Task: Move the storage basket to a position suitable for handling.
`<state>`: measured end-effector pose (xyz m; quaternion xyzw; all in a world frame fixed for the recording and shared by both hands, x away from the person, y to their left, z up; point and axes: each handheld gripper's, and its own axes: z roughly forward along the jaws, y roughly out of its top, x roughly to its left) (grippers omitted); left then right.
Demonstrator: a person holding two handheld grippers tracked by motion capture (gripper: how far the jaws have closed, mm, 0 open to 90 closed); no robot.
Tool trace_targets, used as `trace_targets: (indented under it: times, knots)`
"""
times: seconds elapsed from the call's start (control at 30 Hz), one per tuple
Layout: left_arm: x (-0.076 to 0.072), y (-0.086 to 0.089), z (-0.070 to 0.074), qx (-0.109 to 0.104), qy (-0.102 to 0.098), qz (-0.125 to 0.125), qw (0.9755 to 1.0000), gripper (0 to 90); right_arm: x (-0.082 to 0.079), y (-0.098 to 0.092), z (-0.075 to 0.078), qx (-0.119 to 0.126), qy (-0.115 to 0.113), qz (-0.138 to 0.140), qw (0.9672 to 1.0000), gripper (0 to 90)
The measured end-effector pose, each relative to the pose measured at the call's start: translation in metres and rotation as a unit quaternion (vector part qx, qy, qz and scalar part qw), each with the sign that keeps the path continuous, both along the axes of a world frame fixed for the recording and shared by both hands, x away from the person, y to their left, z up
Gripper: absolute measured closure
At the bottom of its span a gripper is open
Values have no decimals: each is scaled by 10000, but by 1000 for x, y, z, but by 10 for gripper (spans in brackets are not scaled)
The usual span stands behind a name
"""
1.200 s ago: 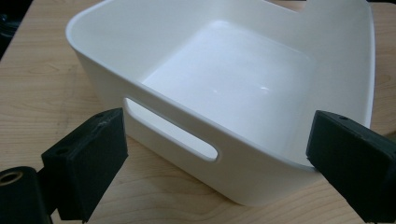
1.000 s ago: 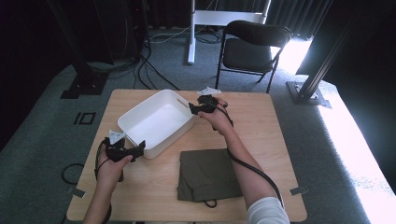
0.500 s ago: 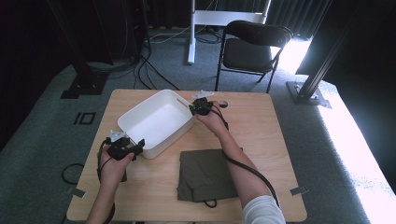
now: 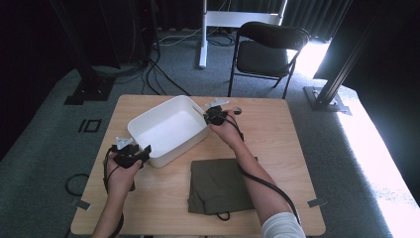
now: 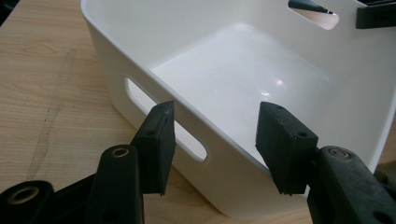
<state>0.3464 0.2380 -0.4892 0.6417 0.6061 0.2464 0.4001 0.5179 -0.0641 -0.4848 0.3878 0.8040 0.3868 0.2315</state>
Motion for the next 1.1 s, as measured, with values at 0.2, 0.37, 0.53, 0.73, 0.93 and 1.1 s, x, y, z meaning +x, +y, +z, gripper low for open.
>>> trace_targets:
  times: [0.2,0.37,0.53,0.73,0.93,1.1]
  knots:
    - [4,-2,0,90,-23,0,10000,525,-8,-7,0,20,30,-85,10000,817]
    - [8,-5,-2,105,-87,23,9999,542,-14,-14,0,94,54,-184,9998,815]
    - [13,-7,-1,139,-80,-28,9999,567,-20,-21,1,78,67,-248,9996,815]
    - [19,-9,-3,-16,-124,27,9999,614,-28,-31,4,138,78,-339,9993,827]
    - [26,-15,-2,153,-112,28,9998,633,-35,-39,4,165,59,-395,9991,823]
    - [31,-19,-2,224,-101,28,9997,646,-39,-46,3,258,72,-450,9986,816]
